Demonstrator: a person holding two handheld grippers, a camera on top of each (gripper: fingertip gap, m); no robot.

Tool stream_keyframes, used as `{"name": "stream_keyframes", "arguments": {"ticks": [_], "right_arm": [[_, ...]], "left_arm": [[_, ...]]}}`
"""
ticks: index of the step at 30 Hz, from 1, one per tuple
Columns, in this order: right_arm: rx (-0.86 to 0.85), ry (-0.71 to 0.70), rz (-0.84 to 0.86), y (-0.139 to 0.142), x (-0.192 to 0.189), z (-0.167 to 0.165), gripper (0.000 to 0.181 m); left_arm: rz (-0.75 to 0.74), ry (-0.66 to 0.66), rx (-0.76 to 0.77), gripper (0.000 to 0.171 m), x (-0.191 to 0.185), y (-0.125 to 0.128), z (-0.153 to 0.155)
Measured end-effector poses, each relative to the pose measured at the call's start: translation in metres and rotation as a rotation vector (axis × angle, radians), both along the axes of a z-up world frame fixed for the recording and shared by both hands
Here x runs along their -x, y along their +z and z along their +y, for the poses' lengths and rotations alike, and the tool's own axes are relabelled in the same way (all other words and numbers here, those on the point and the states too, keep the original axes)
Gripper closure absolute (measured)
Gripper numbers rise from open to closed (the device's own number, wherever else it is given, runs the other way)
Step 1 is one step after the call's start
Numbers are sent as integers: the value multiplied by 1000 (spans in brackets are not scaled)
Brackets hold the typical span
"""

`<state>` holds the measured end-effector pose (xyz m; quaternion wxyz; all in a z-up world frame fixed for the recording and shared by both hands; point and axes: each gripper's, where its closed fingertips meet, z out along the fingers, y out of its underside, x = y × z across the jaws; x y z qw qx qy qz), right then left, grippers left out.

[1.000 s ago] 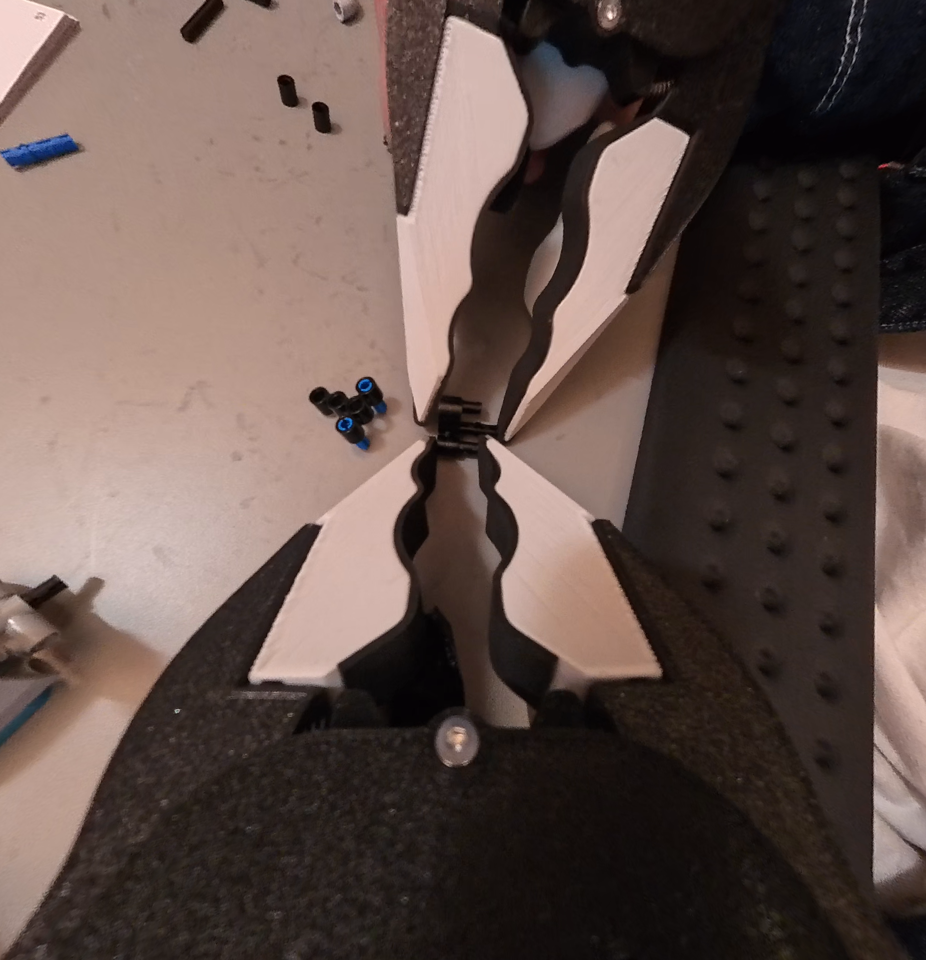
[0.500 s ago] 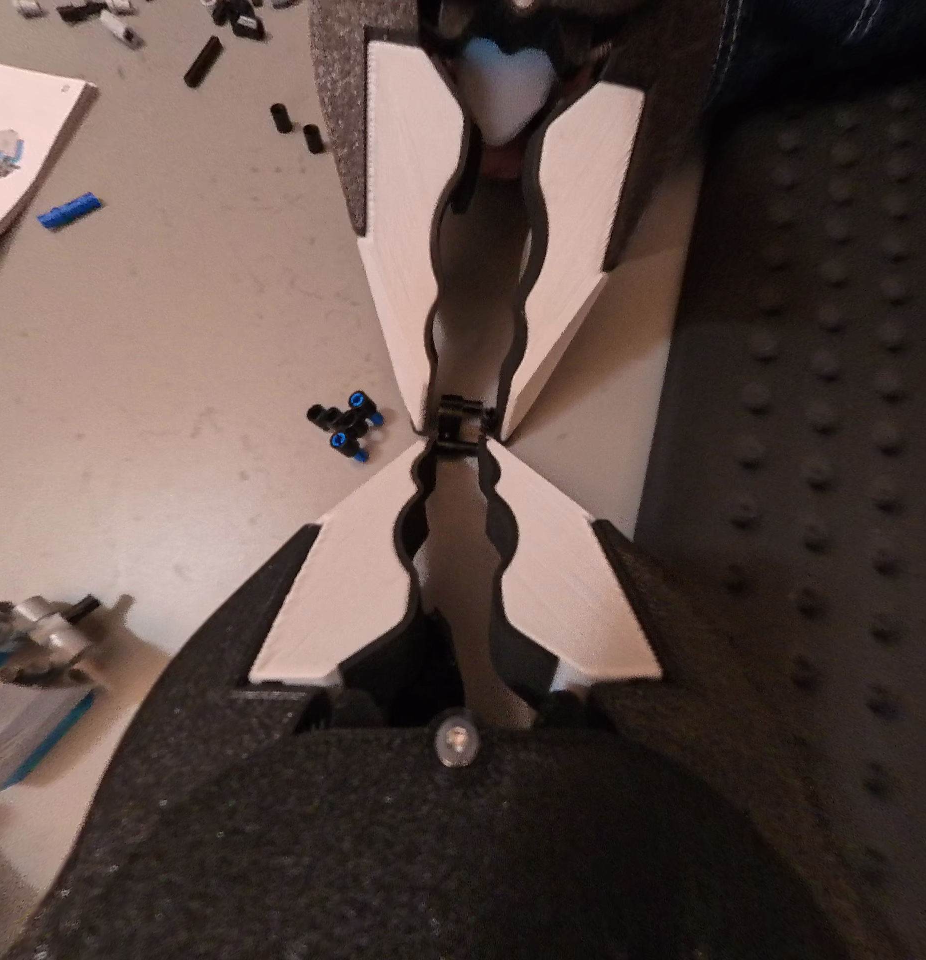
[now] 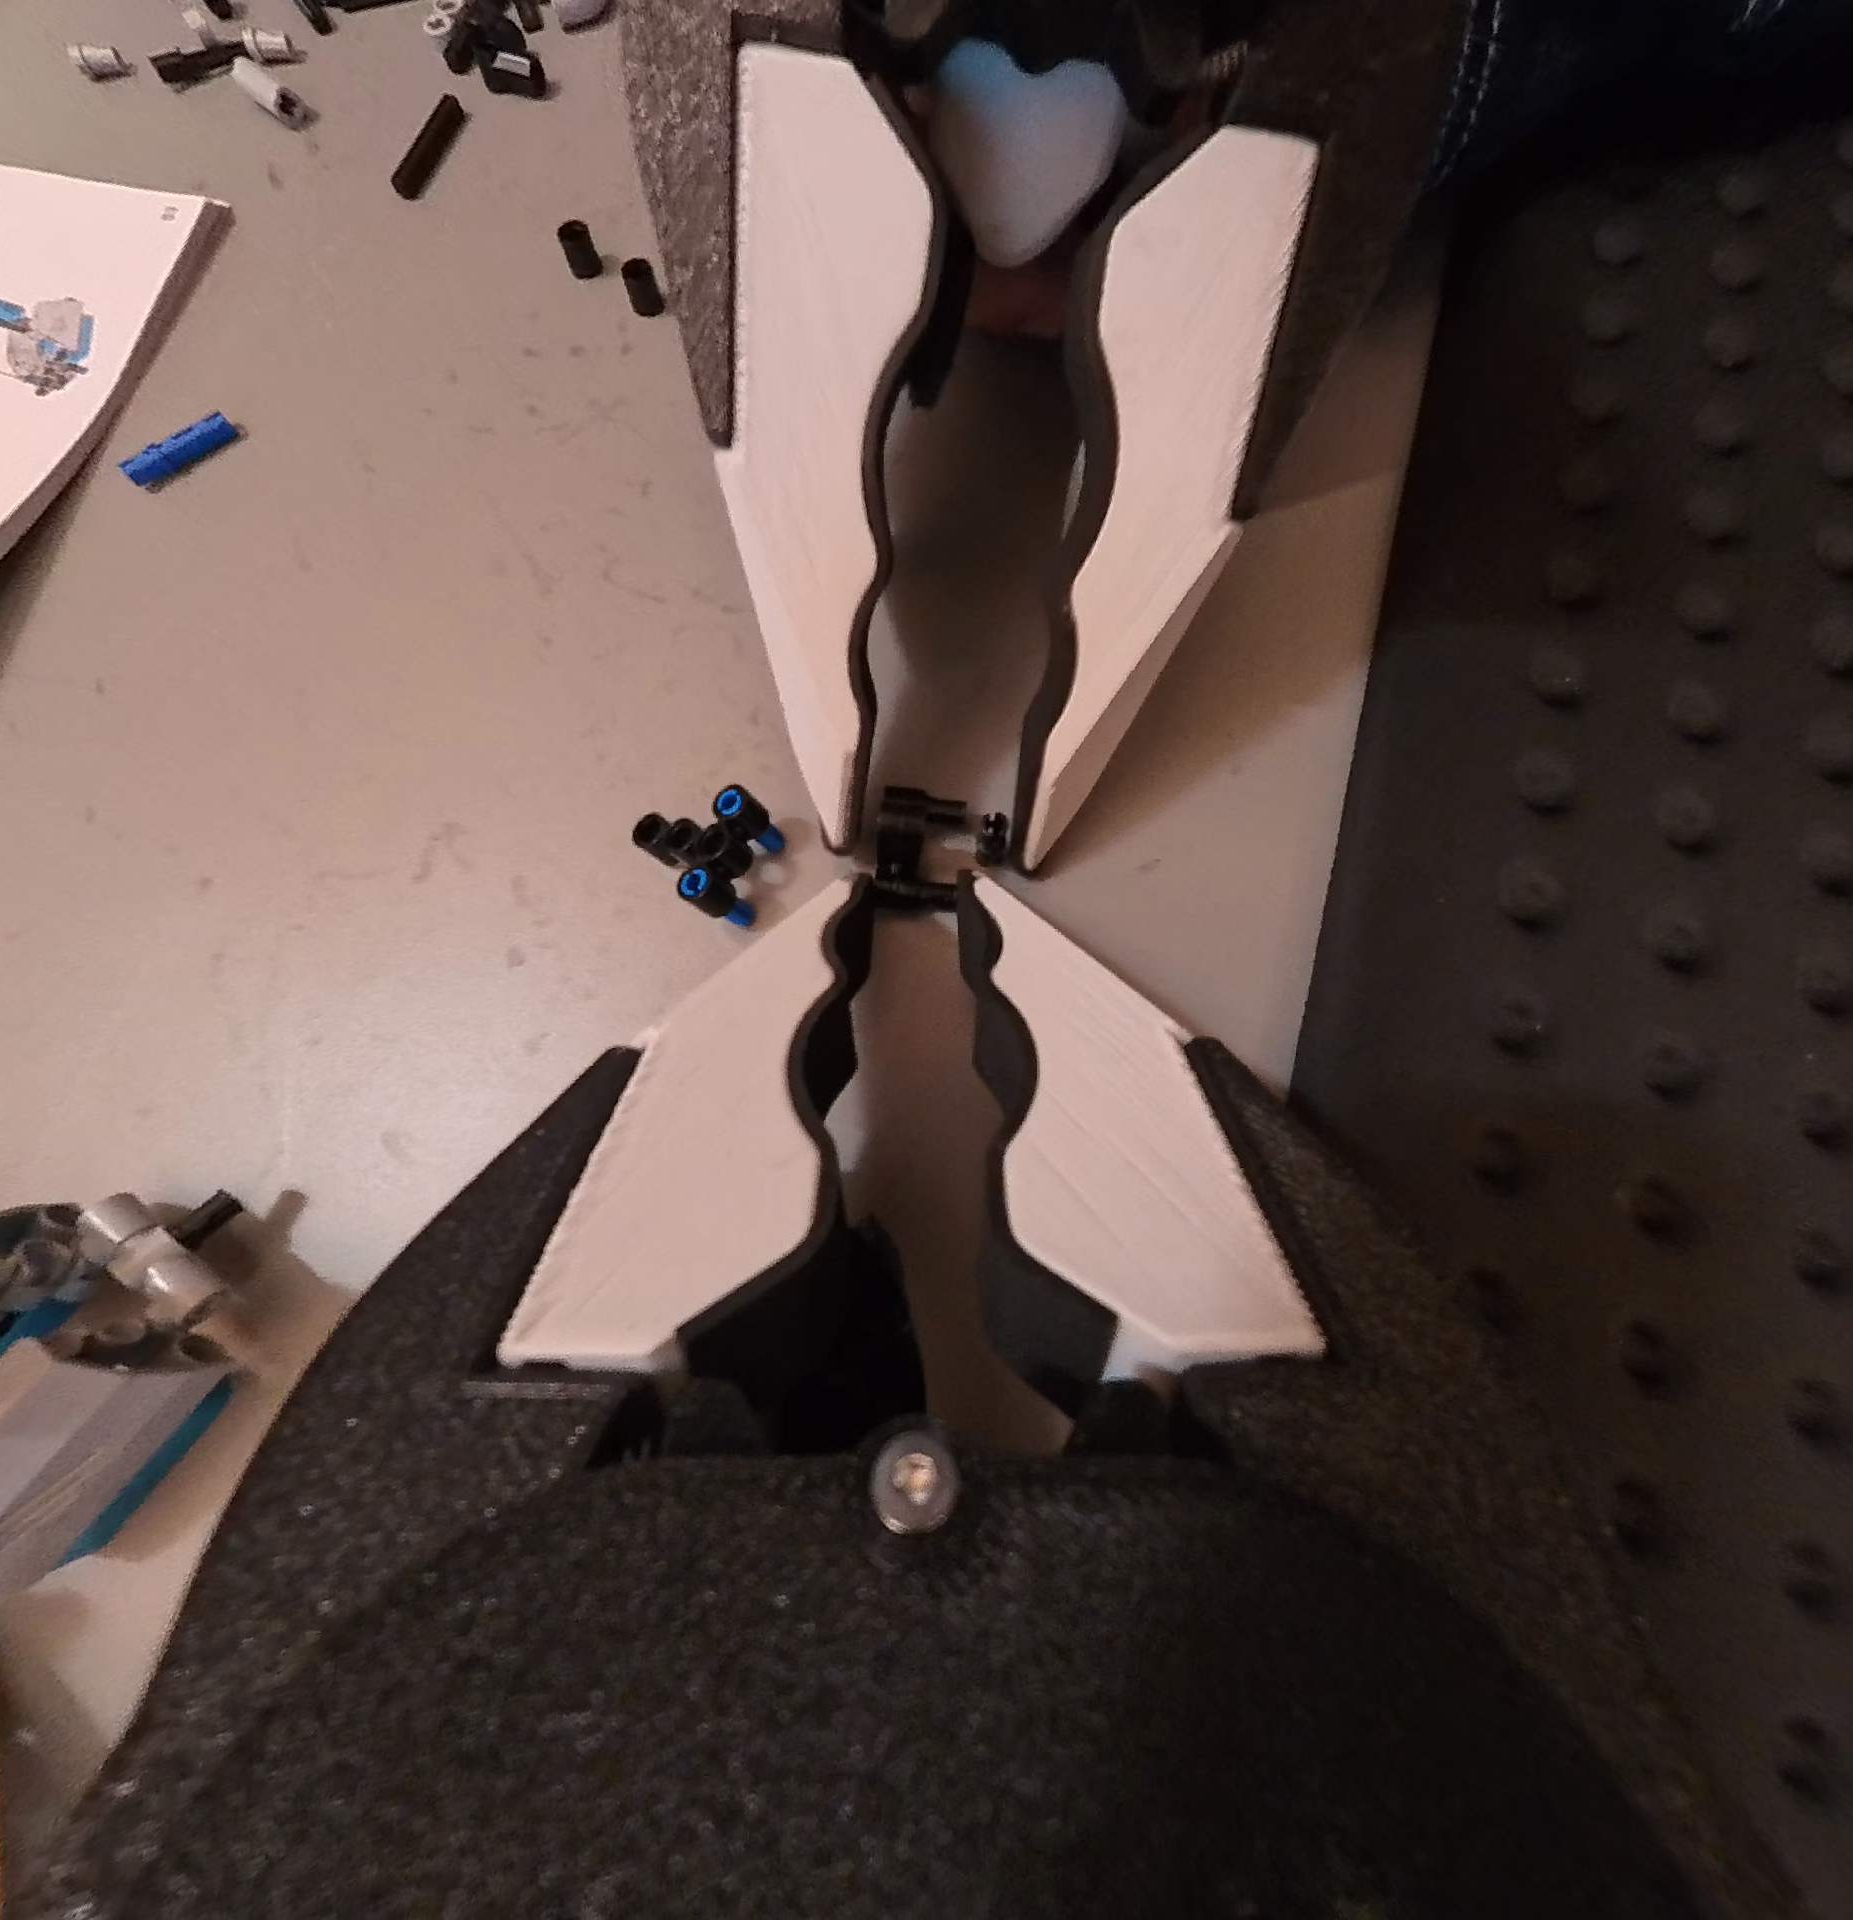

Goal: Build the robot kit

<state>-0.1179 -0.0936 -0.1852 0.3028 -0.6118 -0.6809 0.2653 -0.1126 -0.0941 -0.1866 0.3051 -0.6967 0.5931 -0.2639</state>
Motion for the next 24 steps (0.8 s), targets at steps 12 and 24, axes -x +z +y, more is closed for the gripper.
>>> {"name": "stream_keyframes", "arguments": {"ticks": [12,24], "right_arm": [[64,-28,69,12,-4,6,152],[468,-69,262,44,-9,10,152]], "left_arm": [[1,24,-77,156,2,2,6],[4,6,-722,156,-1,41,16]]}}
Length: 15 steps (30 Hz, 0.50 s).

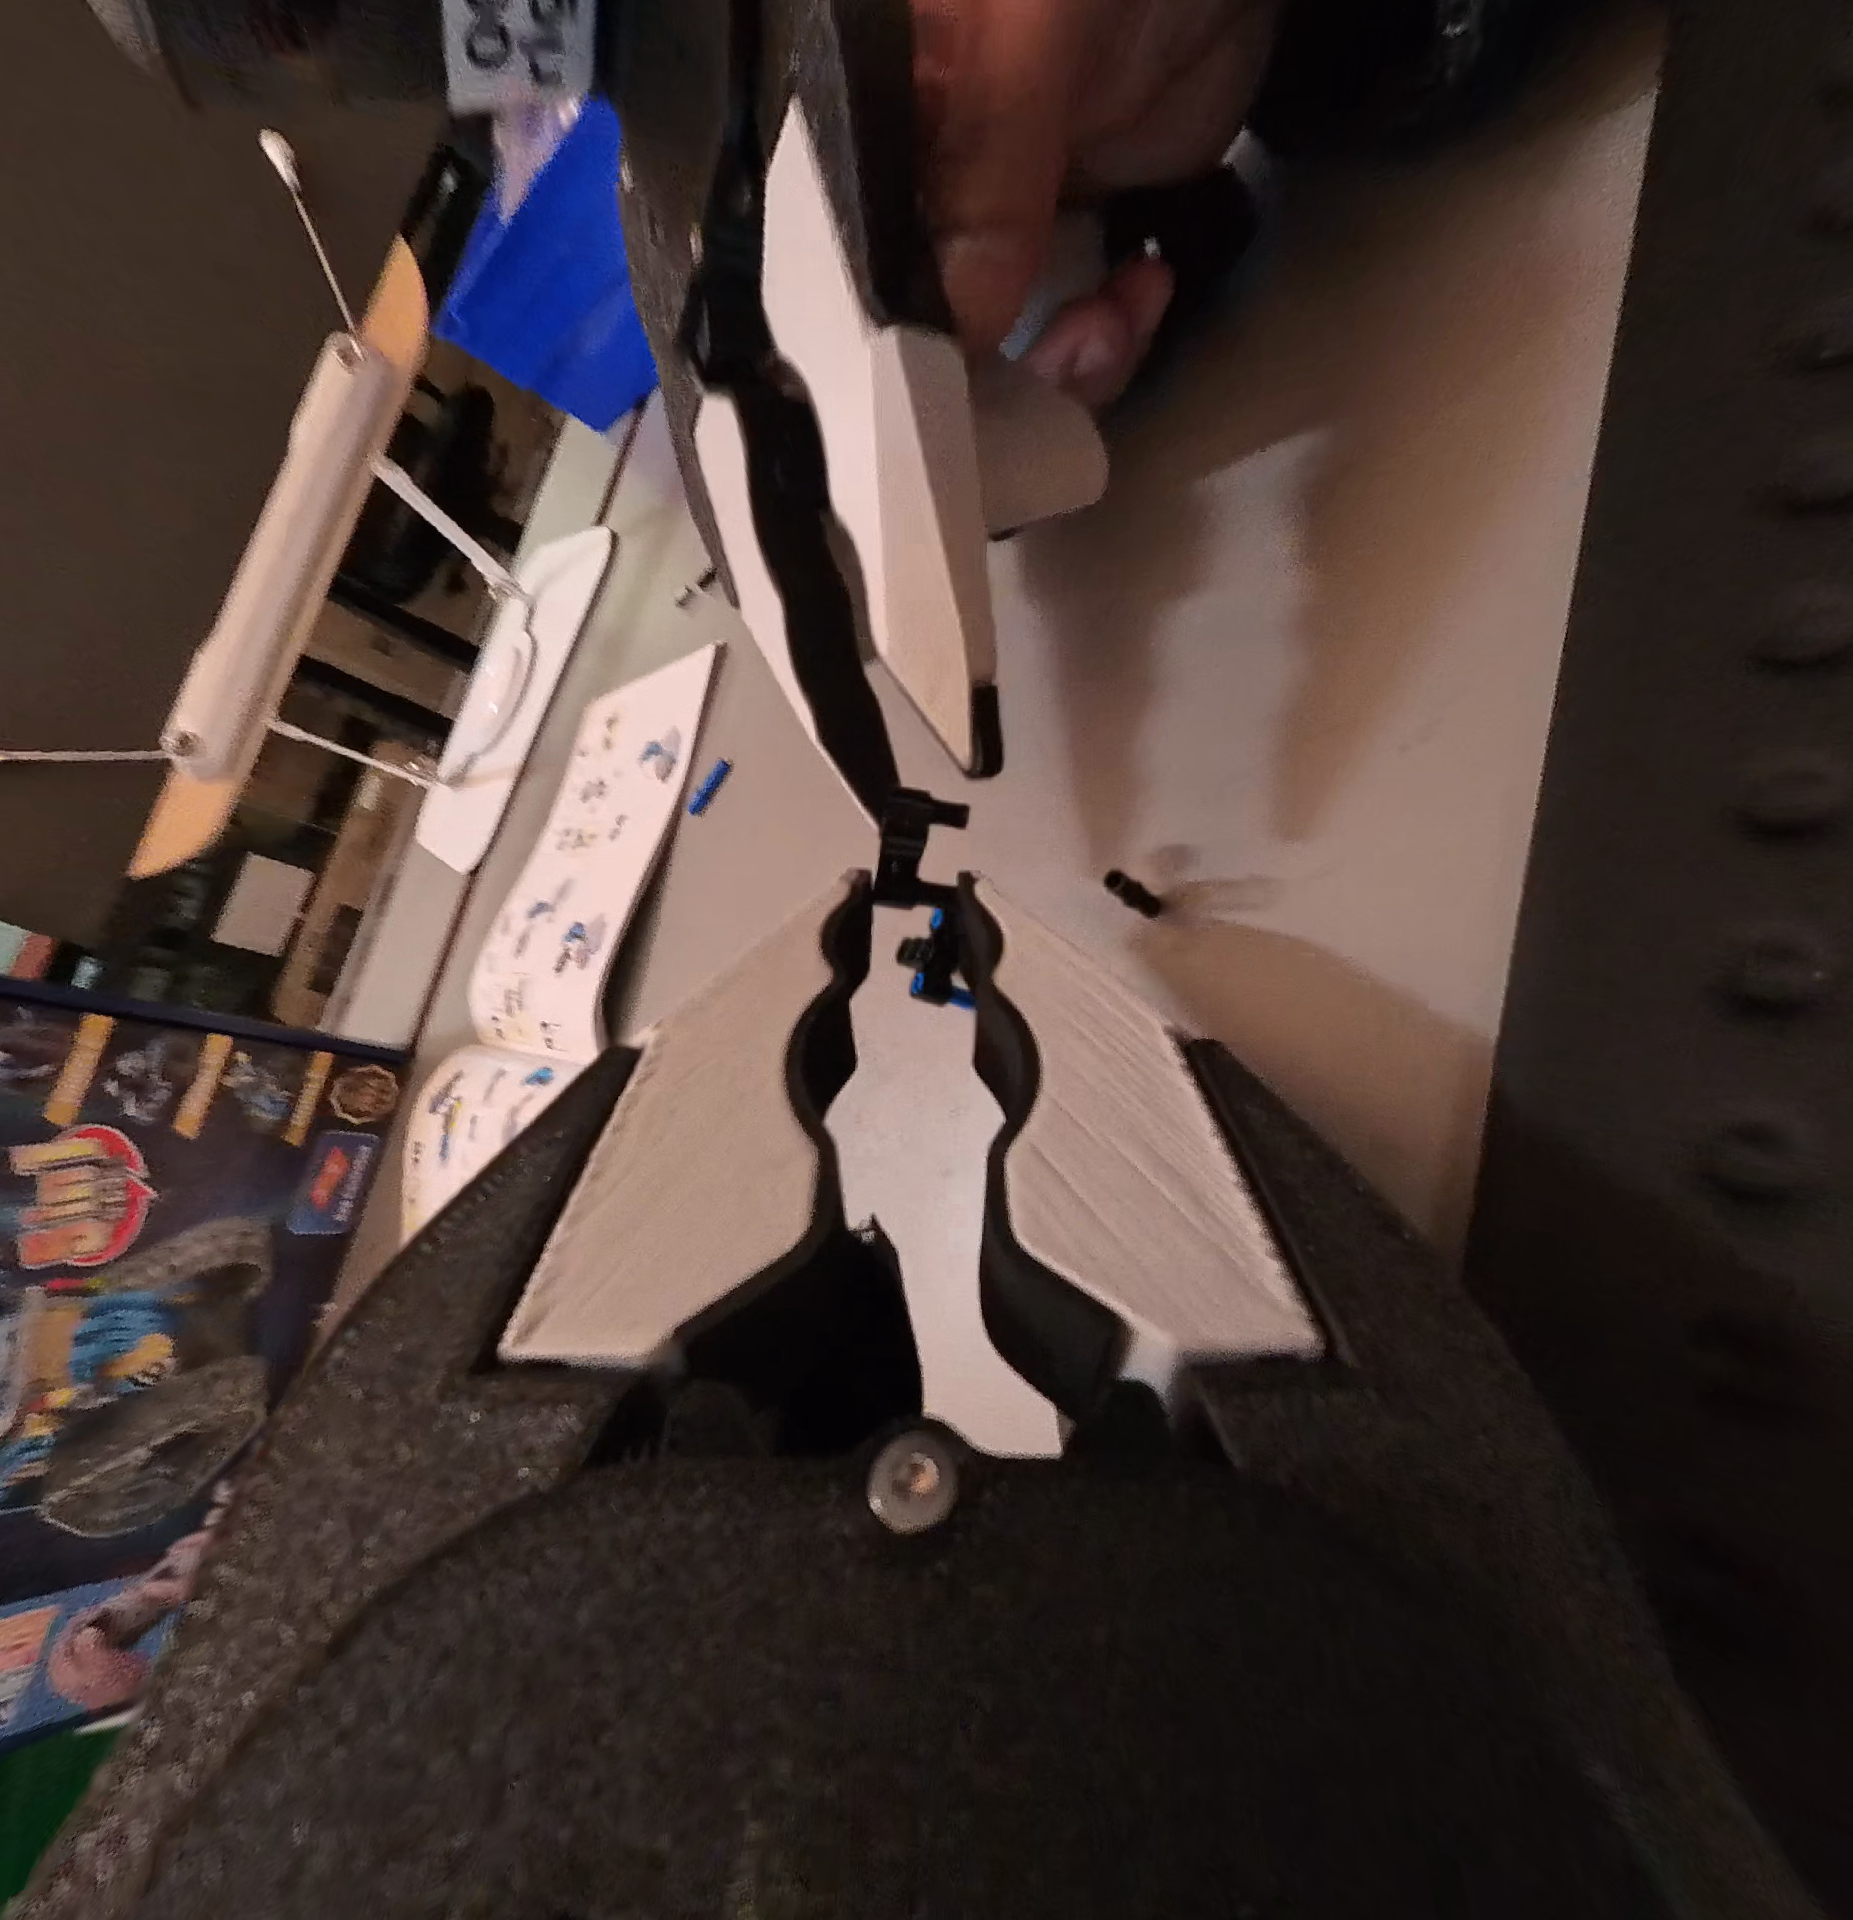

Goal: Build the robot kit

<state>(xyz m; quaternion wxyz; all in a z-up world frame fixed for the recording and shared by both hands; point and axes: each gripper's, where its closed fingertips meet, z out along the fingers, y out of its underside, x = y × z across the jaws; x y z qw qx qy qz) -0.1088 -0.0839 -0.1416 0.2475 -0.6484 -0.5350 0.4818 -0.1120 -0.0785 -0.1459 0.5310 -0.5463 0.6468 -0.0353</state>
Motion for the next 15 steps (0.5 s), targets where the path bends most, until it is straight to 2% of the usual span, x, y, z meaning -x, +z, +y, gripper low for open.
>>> {"name": "stream_keyframes", "arguments": {"ticks": [4,8,11,15], "right_arm": [[-7,19,-9,-1,0,-4,169],[-29,54,-19,1,1,-12,176],[-126,89,-52,-1,1,-19,178],[-255,123,-93,-8,1,-24,178]], "left_arm": [[-21,-15,-69,156,-1,10,-4],[-13,-20,-124,156,-2,12,-10],[-59,-38,-35,157,0,13,-22],[-168,-76,207,151,7,16,-30]]}}
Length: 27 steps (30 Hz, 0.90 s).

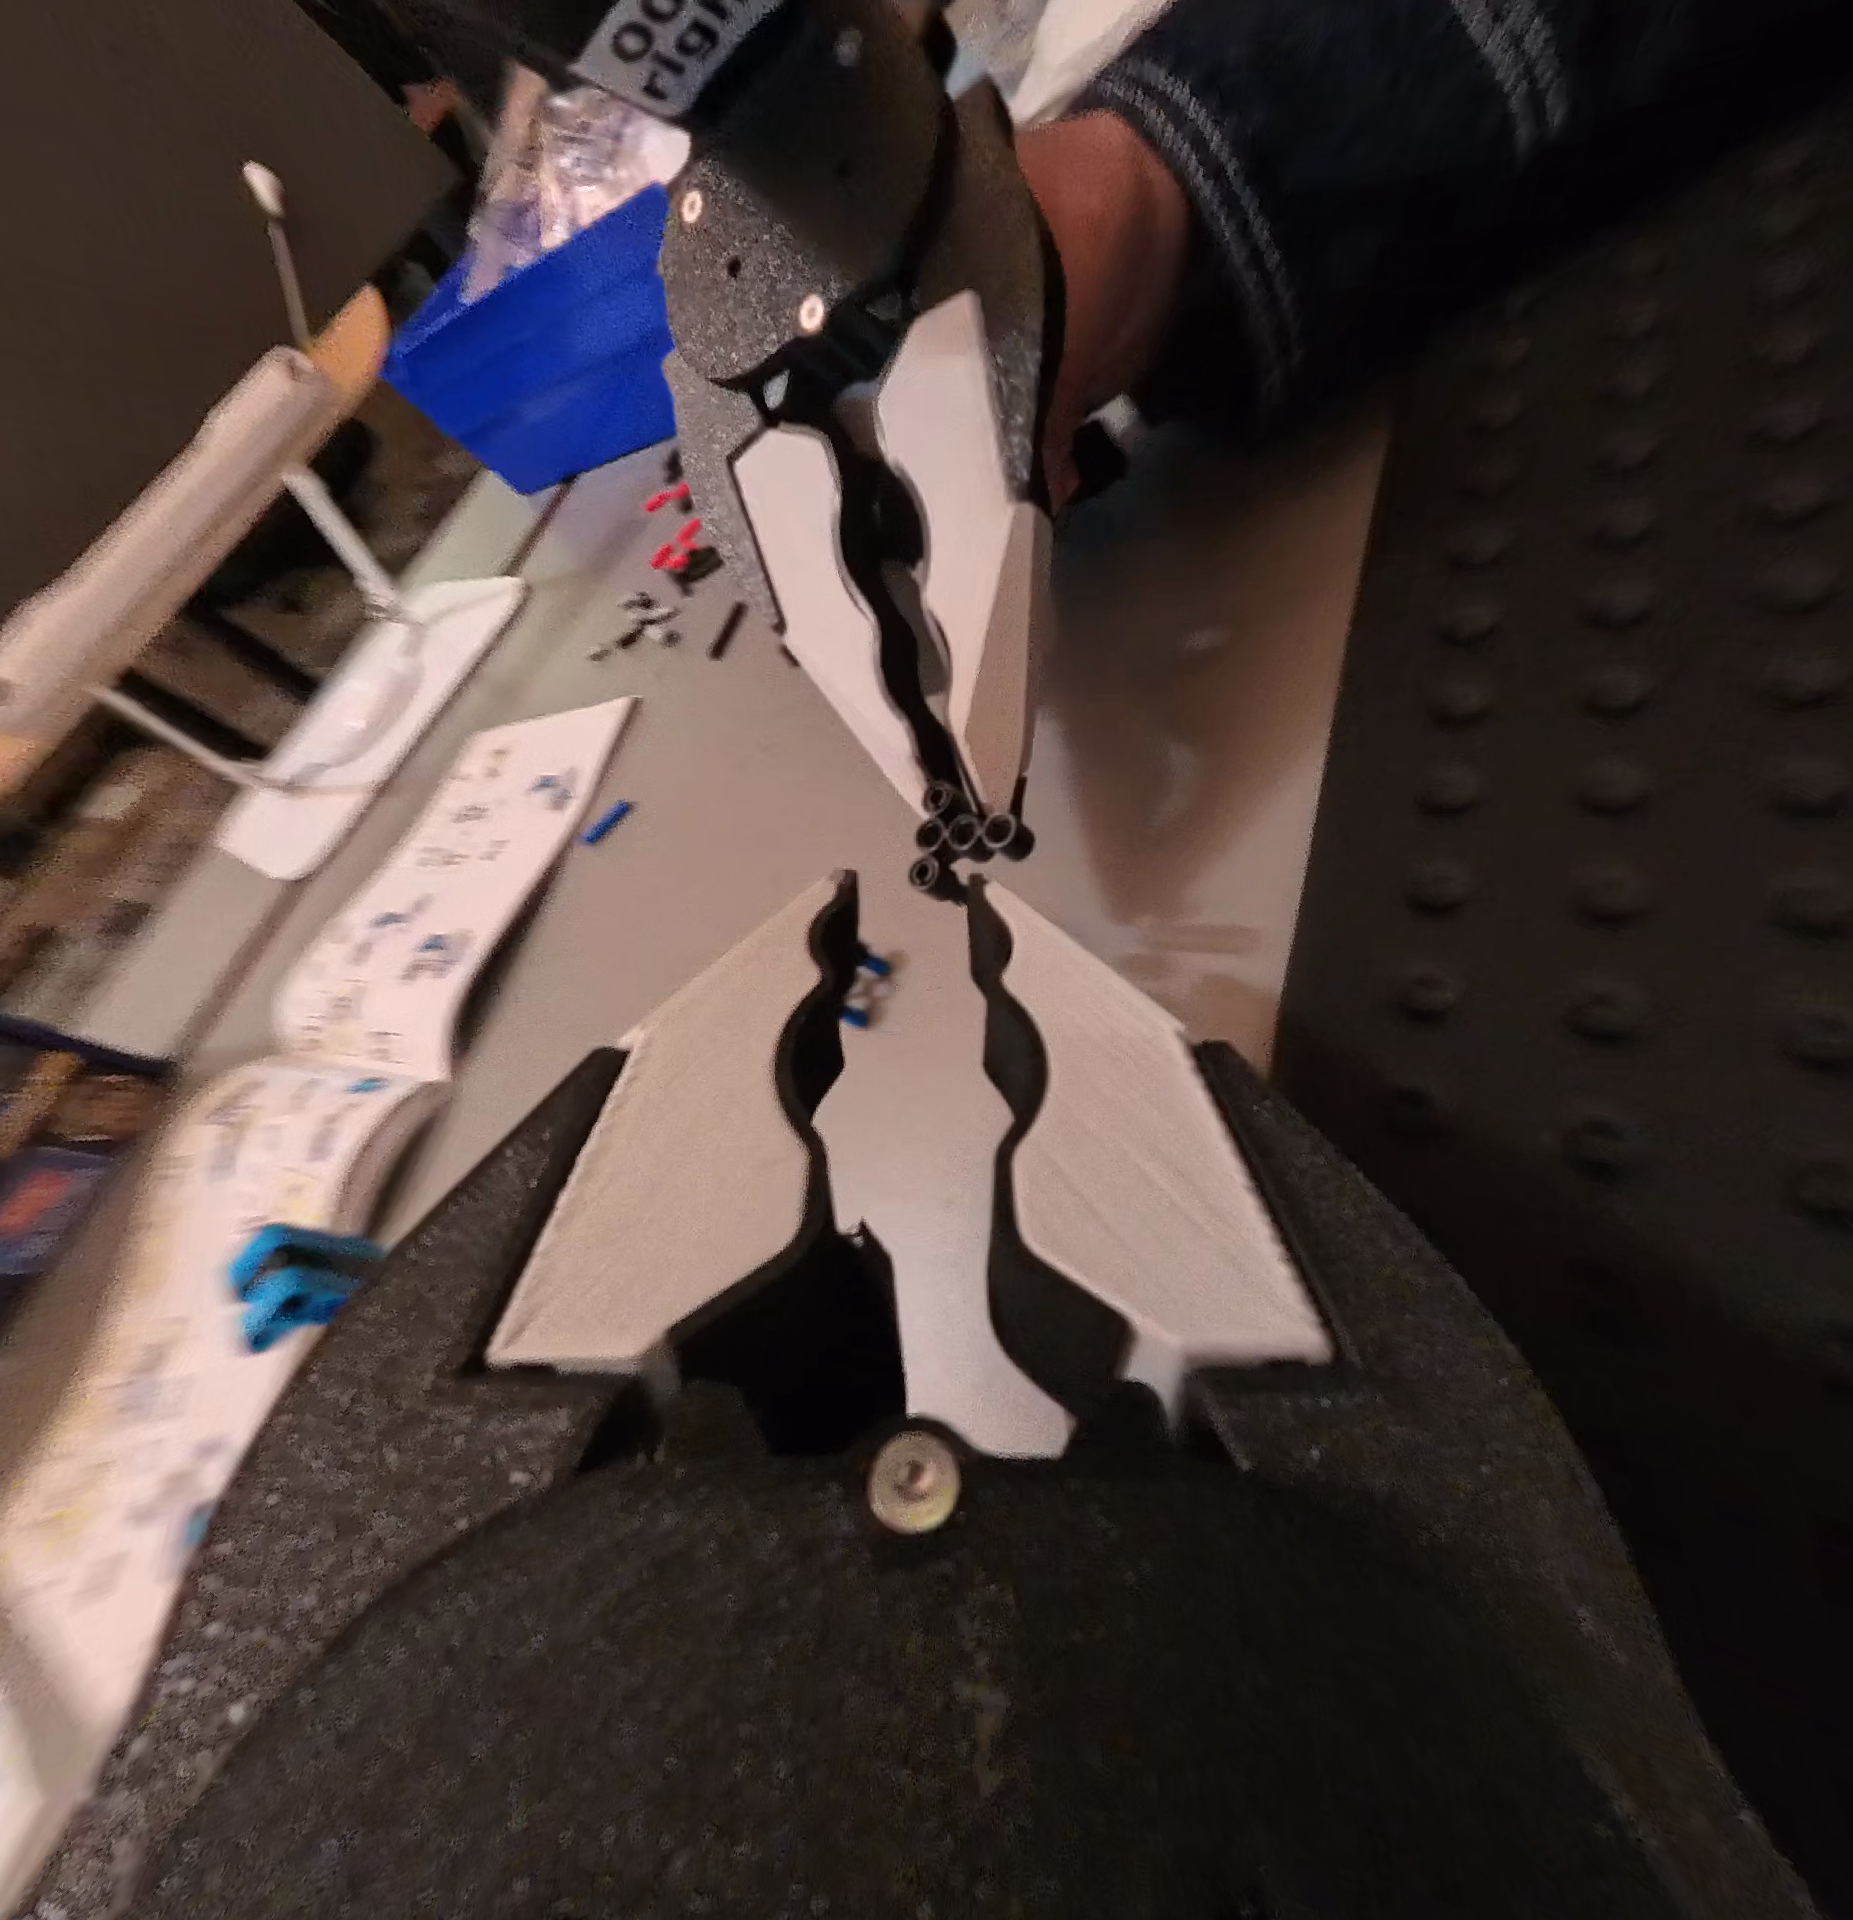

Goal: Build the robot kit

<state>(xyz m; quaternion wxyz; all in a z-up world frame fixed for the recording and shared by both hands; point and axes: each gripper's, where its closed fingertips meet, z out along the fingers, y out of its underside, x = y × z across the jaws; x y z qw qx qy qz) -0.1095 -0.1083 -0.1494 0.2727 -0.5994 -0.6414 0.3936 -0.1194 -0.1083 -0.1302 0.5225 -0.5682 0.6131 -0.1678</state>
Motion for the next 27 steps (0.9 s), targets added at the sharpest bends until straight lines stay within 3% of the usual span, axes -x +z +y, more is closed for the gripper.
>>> {"name": "stream_keyframes", "arguments": {"ticks": [4,9,18,27], "right_arm": [[-60,71,33,2,2,-12,178],[-65,82,58,2,1,-12,178],[-65,84,26,-4,1,-13,177],[-92,39,25,-1,0,-7,168]], "left_arm": [[-28,-106,317,146,-2,-10,-11],[-69,-128,346,164,-4,-5,-10],[-64,-161,371,164,-8,-6,-14],[-25,-109,406,165,-11,-13,-7]]}}
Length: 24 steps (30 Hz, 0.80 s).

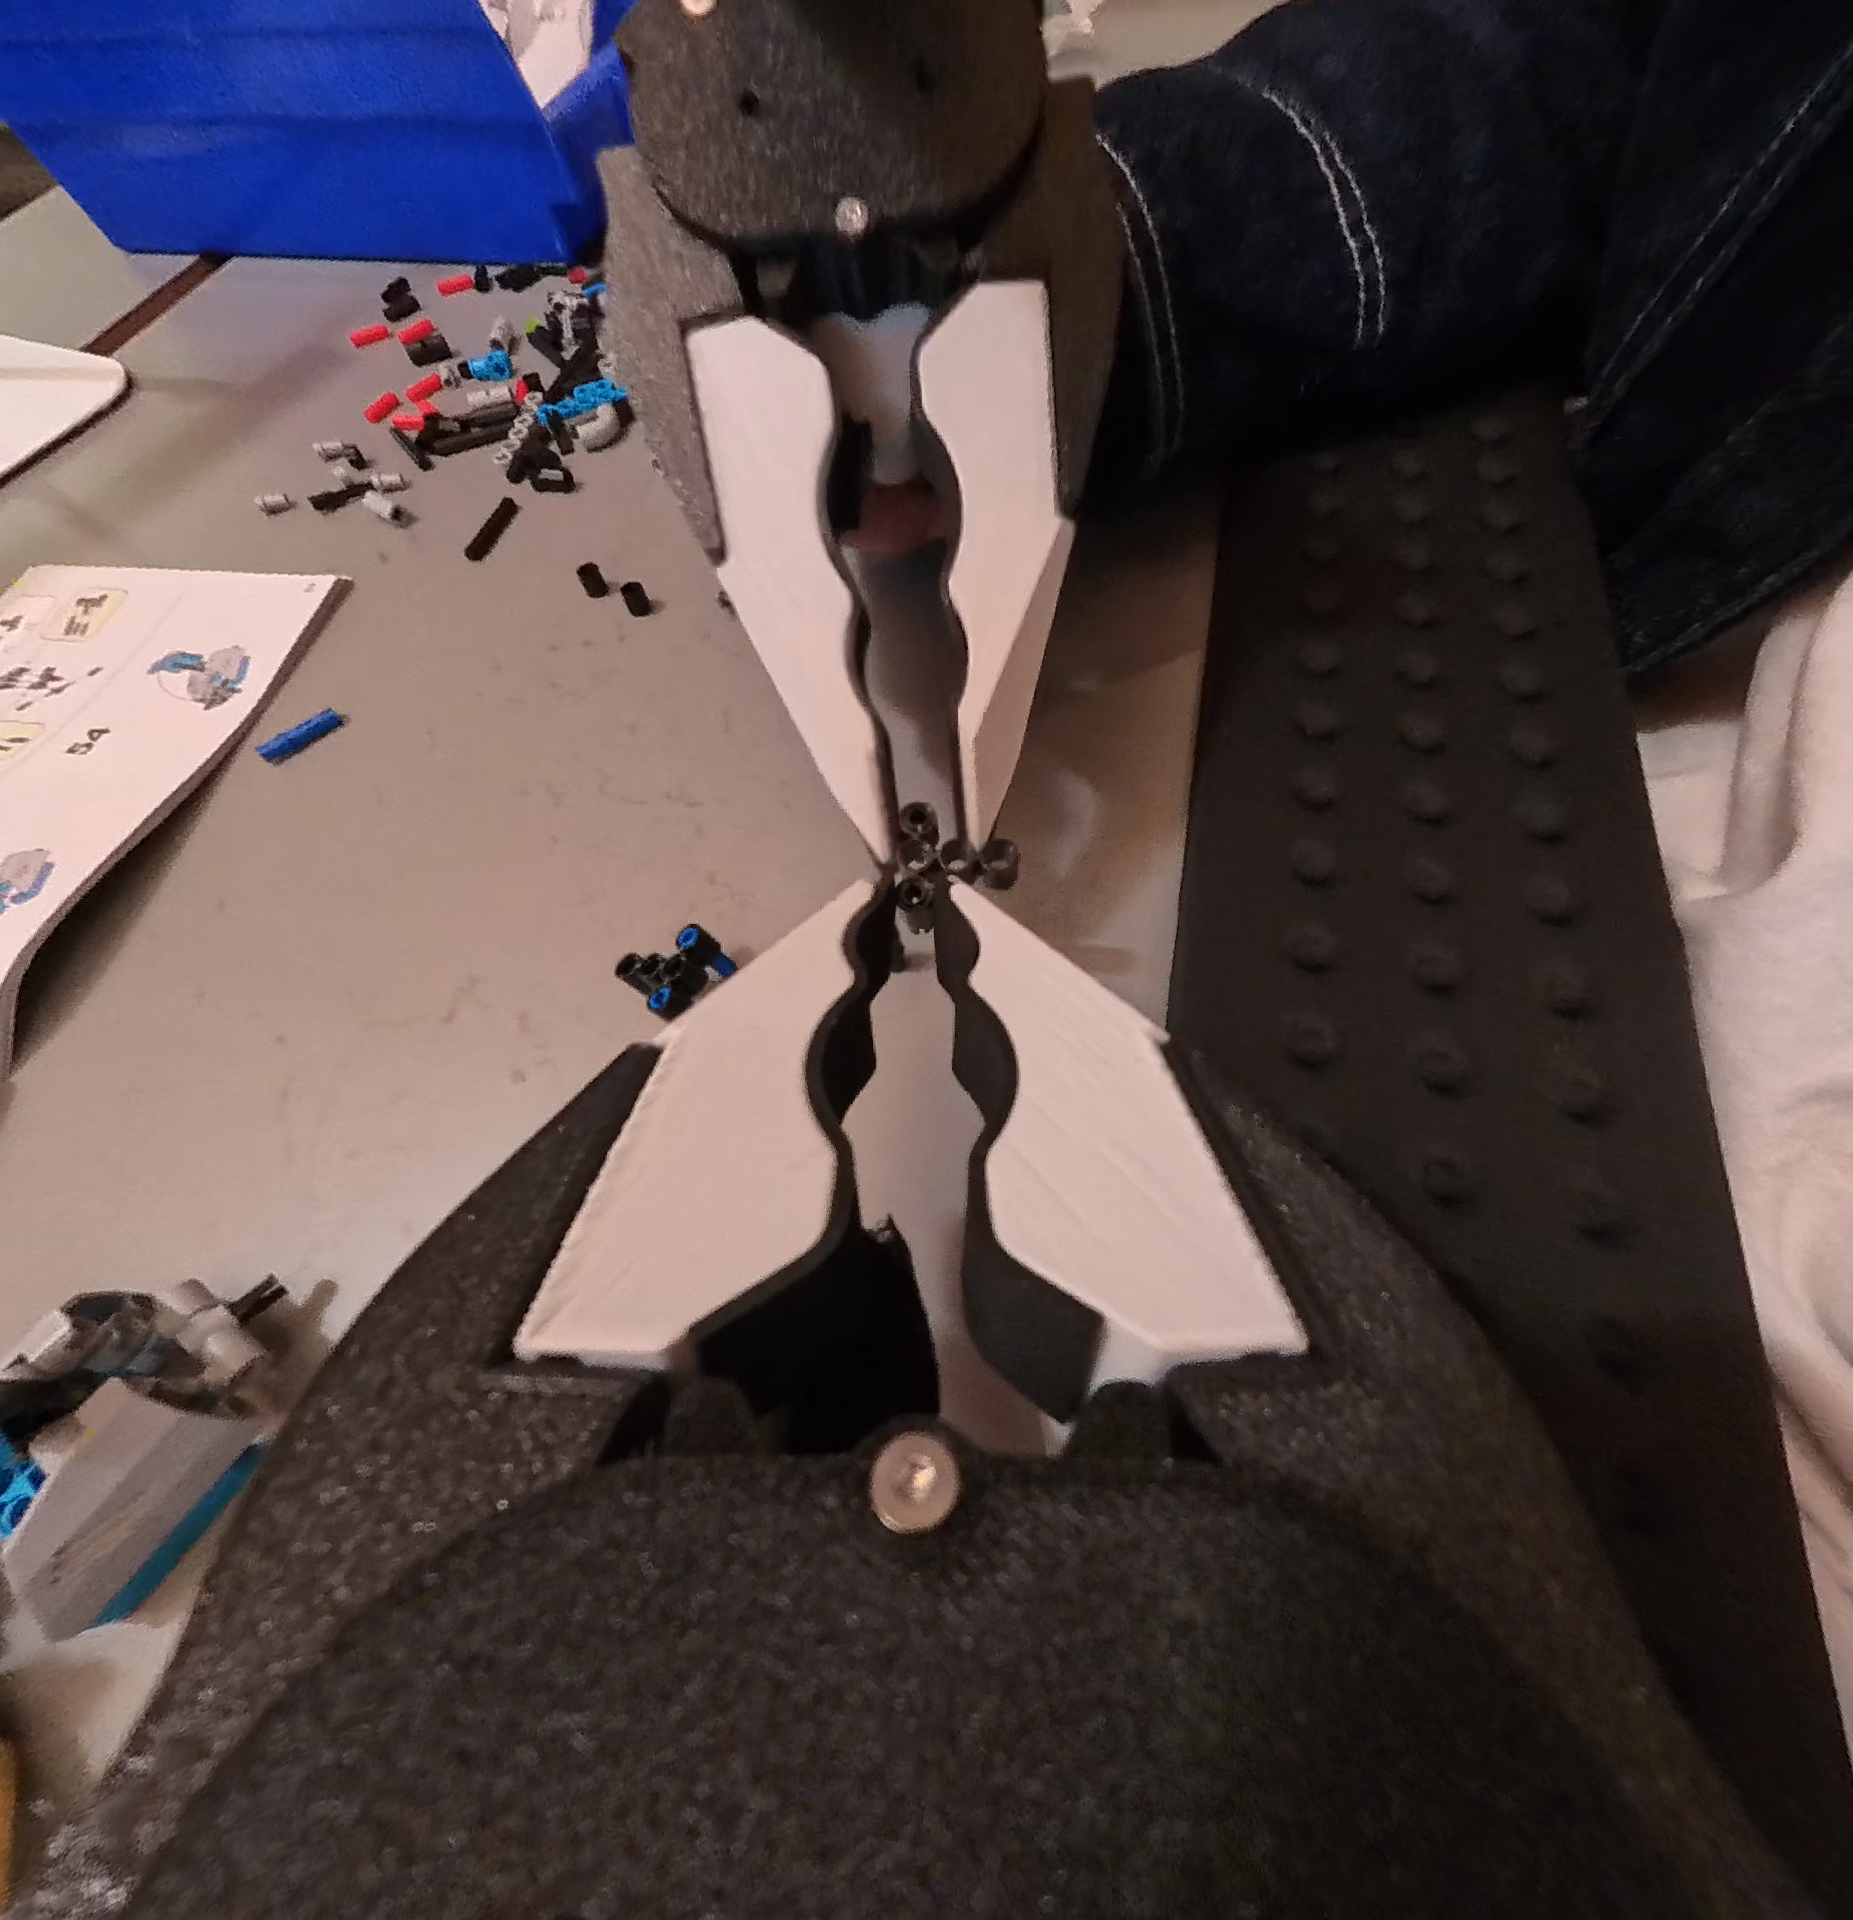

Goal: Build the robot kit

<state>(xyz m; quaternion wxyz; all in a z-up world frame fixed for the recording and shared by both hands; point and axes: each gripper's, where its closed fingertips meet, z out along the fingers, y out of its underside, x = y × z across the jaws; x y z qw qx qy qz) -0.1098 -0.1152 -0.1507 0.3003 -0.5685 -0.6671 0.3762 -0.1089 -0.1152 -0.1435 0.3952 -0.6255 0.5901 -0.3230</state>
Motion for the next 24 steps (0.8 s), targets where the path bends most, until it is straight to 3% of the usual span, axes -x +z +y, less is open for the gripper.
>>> {"name": "stream_keyframes", "arguments": {"ticks": [2,6,8,12,24], "right_arm": [[-31,-24,-12,-4,1,5,174],[-9,-43,-32,-8,0,9,174],[-36,-56,-25,-7,-1,12,166],[-40,-54,-33,-8,-1,11,174],[-42,-52,-81,-17,-1,11,174]], "left_arm": [[12,12,1,165,0,-2,3],[46,31,5,165,0,-9,6],[55,31,5,165,-1,-10,6],[58,40,11,165,0,-11,8],[104,36,19,165,0,-20,7]]}}
